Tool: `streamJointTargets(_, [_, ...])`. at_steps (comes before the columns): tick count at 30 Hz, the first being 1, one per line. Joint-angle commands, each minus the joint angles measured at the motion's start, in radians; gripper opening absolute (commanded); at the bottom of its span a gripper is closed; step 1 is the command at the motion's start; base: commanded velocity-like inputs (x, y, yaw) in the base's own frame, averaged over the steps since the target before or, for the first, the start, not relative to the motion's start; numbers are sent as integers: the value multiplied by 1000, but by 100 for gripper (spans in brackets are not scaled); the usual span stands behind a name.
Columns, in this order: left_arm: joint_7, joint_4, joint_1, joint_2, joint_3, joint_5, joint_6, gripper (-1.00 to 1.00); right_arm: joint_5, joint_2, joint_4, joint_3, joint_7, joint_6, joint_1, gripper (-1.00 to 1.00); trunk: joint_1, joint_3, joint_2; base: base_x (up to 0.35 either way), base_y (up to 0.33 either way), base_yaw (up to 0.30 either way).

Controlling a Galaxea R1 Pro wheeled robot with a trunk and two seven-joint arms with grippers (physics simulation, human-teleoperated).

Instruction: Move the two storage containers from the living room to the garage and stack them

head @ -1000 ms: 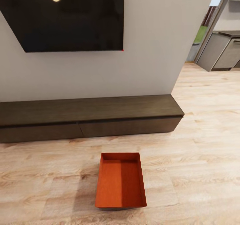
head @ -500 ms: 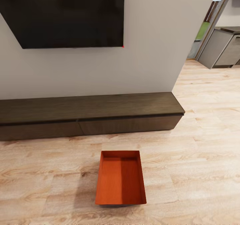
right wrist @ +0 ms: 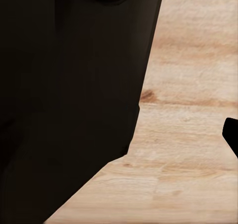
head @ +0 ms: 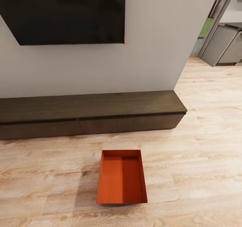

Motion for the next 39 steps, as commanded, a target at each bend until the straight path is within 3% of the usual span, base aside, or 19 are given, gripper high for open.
streamJointTargets(1, [0,0,0,0,6,2,-2,100,-7,1,3,8,0,-5,-1,100,0,-2,0,0,0,0])
streamJointTargets(39, [0,0,0,0,6,2,-2,100,-5,3,3,14,0,-9,-1,100,0,-57,0,0,0,0])
